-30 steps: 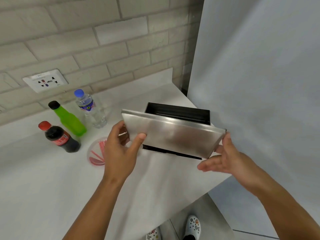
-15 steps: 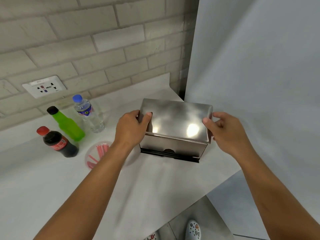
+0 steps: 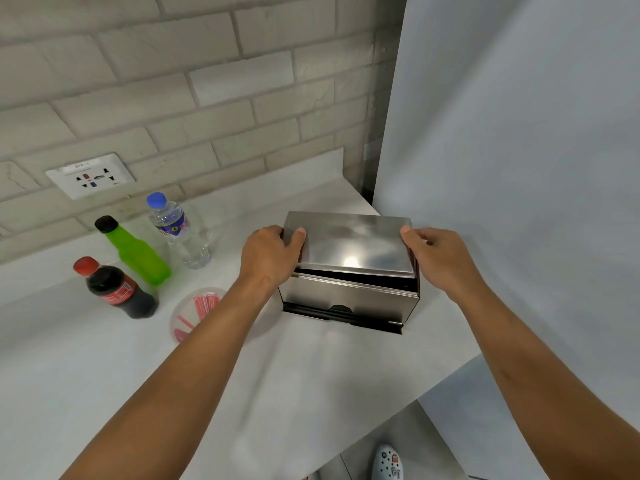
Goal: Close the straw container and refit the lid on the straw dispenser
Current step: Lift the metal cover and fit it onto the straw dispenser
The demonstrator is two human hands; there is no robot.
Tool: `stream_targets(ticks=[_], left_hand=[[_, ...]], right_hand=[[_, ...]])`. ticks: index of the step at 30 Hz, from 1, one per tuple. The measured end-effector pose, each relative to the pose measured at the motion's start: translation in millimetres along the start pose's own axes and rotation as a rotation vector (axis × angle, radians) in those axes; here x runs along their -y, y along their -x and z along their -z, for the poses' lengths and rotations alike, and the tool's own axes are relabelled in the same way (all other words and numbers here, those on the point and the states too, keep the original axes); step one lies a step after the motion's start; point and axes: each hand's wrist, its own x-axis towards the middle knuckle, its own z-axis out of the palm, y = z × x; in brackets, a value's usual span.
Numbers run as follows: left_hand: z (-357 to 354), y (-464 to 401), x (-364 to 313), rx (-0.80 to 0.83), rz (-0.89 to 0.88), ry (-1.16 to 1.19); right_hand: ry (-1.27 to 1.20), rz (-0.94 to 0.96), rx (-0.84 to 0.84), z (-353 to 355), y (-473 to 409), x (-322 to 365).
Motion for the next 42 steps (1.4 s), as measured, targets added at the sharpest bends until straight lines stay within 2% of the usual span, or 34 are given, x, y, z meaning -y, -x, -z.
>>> stream_targets(ticks=[6,15,21,30,34,37,39,42], left_hand=[[-7.0,-3.4,1.1,0.005,-0.006,0.026],[-14.0,3.5,5.9,0.010,-0.038,0.009],[-15.7,15.3,4.2,0.000,-0.129,0.078],[-15.3,23.9,9.1,0.021,-0.132,0.107],[-13.1,24.9,10.1,0.015,-0.133,0.081],[-11.7,28.8,9.2,0.007,-0.151,0.047],[-13.3,31.2,9.8,-0.031,-0.240,-0.022],[-16.9,32.4,7.5,-0.083,-0.535,-0.226]], right_hand=[[0.035,0.037,-0.012,-8.4,-5.5,-7.4],[-0.043,0.046,0.087,-5.8,-2.9,-26.1],[-0.111,0.016,0.088,-11.7,8.2,-32.4],[-0.183,0.032,0.131,-8.2,29.0,-35.2],[-0.157,0.050,0.139,-8.4,29.8,-41.7],[-0.045,0.082,0.138,-7.5,31.1,-49.6],[0.049,0.164,0.169,-5.1,33.6,-48.4],[0.149,0.280,0.236,-1.8,37.4,-45.0]])
